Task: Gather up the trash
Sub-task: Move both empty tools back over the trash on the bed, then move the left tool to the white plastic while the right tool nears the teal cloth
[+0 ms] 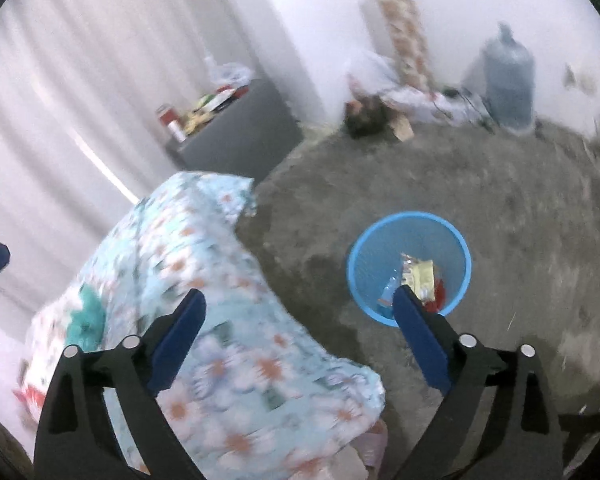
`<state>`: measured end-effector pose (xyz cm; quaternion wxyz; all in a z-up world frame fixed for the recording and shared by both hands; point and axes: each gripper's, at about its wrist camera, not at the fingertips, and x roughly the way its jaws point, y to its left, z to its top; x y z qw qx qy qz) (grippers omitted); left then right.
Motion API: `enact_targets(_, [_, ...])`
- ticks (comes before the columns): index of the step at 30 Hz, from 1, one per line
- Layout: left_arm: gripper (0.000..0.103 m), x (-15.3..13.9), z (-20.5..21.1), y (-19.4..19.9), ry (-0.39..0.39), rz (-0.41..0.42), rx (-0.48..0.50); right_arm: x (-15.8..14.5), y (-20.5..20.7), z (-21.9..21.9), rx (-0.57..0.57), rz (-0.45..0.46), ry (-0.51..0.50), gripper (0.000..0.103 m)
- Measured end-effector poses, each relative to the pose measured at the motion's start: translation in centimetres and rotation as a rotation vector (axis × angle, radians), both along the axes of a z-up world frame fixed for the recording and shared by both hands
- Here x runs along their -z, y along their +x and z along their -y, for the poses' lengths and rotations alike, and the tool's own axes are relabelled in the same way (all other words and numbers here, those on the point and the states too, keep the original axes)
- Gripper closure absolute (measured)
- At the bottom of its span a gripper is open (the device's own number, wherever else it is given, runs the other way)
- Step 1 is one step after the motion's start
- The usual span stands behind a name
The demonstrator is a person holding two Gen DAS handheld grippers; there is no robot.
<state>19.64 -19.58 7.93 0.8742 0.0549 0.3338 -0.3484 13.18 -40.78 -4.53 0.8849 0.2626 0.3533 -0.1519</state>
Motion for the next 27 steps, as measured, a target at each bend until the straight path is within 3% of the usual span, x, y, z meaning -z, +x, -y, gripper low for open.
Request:
enact_targets(9, [0.020, -2.8, -11.9, -1.3, -0.005, 0.082, -0.207, -4.0, 1.7, -9.7, -0.132, -0.035, -0.248, 0.007])
enact_targets(13, [0.020, -3.4, -15.7, -1.2, -0.024, 0.091, -0.273, -5.3, 2.3, -14.0, -0.197, -0.024, -0.402, 0.007])
enact_targets(16, [0.020, -3.8, -18.2, -0.8, -0.035, 0.107, -0.327, -5.8, 2.9, -15.7, -0.248, -0.018, -0.461, 0.007])
enact_targets(19, [0.020, -4.3, -21.0, -0.6, -0.045, 0.121, -0.385, -6.1, 3.3, -16.0, -0.298, 0.007, -0.444, 0.007])
enact_targets(23, [0.020, -4.7, -24.3, -0.2, -0.041, 0.158, -0.477, -6.6, 3.2, -15.8, -0.377, 0.122, -0.305, 0.007])
enact_targets(27, [0.020, -4.4, -27.4, 0.7, -0.046, 0.162, -0.537, -6.6, 4.1, -16.7, -0.416, 0.127, -0.264, 0.007])
